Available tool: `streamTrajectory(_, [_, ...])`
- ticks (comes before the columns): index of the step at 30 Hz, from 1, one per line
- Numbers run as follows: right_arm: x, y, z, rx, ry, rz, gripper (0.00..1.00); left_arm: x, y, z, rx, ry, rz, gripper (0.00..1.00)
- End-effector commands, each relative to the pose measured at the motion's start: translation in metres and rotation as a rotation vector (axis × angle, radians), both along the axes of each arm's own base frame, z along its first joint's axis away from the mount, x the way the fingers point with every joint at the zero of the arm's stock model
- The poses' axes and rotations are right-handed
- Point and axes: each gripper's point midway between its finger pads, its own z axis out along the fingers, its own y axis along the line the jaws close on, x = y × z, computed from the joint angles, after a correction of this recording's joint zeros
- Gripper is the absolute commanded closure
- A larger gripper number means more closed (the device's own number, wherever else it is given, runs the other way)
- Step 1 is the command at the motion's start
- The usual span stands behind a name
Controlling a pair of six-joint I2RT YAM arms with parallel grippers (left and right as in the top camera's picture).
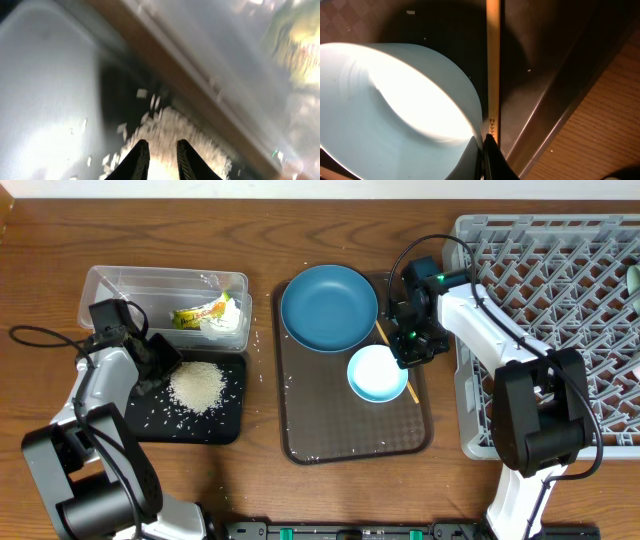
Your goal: Sort waste into correct bins and load items into the dishwasher rack
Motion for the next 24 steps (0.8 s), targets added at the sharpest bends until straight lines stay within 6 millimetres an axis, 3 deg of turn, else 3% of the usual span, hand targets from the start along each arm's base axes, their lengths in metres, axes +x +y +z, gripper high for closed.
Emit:
streamTrajectory(1, [-0.001, 0.003, -0.003, -0.002, 0.007, 0.002, 0.99, -0.006, -0.003, 0.017, 0.008, -0.024, -0.035, 0.78])
streamTrajectory(7, [0.003, 0.004, -0.003, 0.004, -0.011, 0.002, 0.99, -0.023, -0.01, 0.055, 0.021, -0.058, -0.037, 0.77])
streamTrajectory(14, [0.018, -0.003, 0.007, -0.004, -0.082, -0.014, 0.99, -0.049, -0.02, 0.079, 0.017, -0.049, -0.037, 0.77])
streamTrajectory(17, [0.034, -0.019, 0.027, -0.029, -0.172, -0.064, 0.99, -0.056, -0.024, 0.085, 0.013, -0.049, -0.038, 0.77])
streamTrajectory(20, [0.054, -0.04, 0.059, -0.037, -0.303, -0.122, 0.99, -0.06, -0.026, 0.089, 0.01, -0.053, -0.041, 0.77])
streamTrajectory(24, [0.083, -0.085, 0.108, -0.106, -0.514, -0.227, 0.99, -0.056, -0.039, 0.094, -0.047, -0.086, -0.078, 0.77])
